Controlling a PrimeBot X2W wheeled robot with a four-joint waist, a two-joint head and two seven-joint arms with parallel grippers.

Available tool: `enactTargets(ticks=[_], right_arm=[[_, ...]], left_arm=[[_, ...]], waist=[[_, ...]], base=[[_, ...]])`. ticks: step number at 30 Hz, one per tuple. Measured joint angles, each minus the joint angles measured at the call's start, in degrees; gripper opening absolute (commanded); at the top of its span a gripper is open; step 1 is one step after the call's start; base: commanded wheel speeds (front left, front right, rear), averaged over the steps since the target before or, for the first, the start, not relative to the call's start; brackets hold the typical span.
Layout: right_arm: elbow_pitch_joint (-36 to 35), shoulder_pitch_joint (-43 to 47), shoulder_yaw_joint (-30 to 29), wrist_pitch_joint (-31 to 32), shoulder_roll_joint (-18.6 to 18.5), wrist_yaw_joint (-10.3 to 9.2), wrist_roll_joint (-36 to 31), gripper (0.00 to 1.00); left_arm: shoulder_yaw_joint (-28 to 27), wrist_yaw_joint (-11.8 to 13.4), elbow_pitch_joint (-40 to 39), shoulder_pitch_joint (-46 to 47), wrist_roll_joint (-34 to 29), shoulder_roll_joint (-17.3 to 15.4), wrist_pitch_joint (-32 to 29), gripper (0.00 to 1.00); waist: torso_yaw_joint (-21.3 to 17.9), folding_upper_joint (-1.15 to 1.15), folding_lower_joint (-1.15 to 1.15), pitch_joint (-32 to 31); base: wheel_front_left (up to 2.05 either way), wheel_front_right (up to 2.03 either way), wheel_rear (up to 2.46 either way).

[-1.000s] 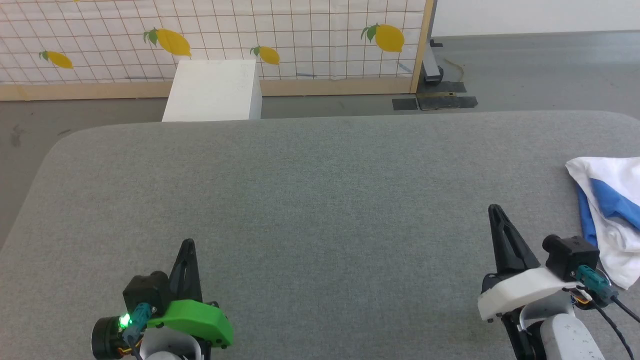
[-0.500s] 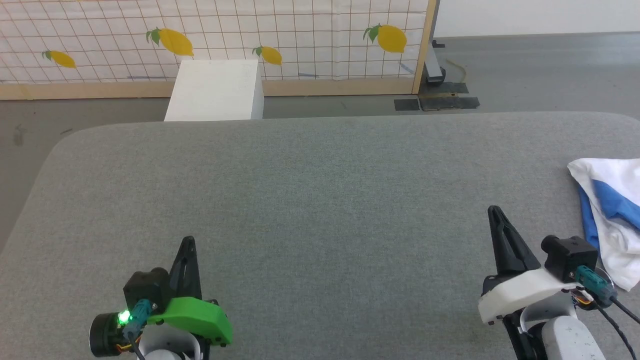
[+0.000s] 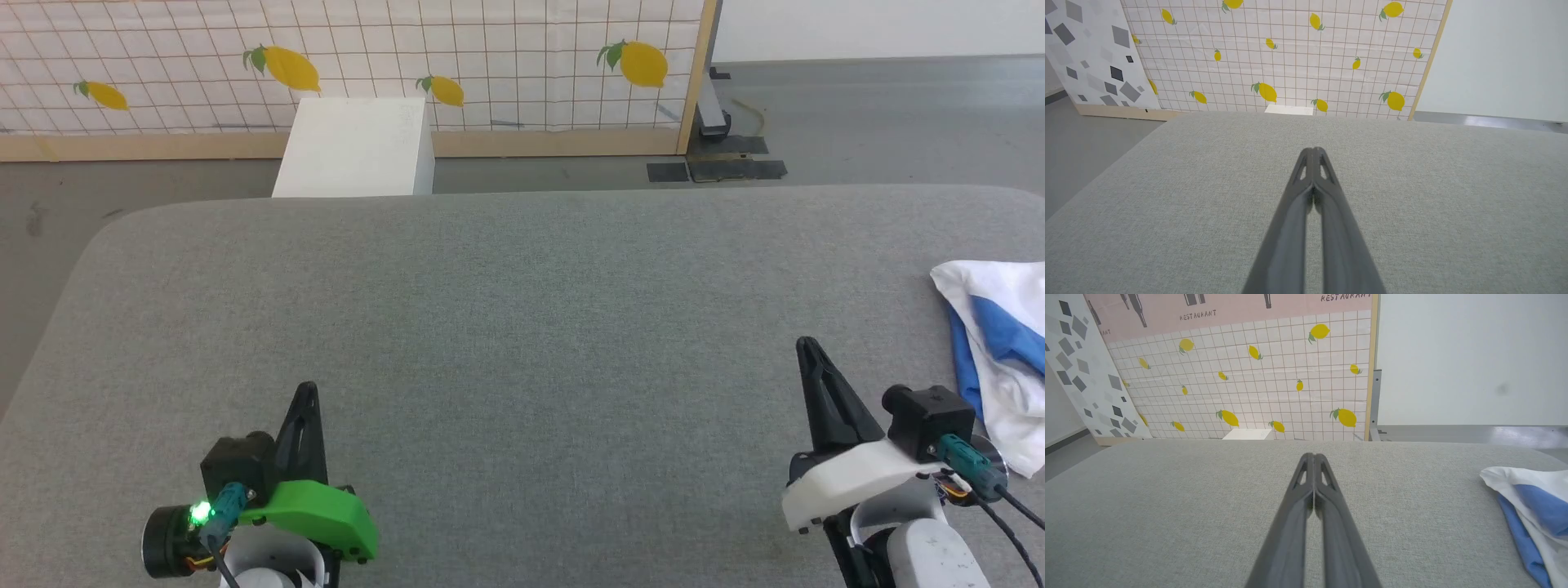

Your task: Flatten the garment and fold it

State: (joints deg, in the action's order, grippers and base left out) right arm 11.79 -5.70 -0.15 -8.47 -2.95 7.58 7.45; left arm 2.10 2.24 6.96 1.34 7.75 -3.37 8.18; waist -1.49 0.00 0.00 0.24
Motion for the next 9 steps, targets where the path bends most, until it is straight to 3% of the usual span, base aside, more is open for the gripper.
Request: enactTargets(ticks=[9], right_arm=[[-1.4, 0.9, 0.0, 1.1, 0.0, 0.00, -0.6, 0.00]], left_arm=[[-0.2, -0.2, -0.7, -0.1, -1.3, 0.0, -0.9, 0.00]], waist=[[0.2, 0.00, 0.00, 0.0]], base=[[0.00, 0.00, 0.00]])
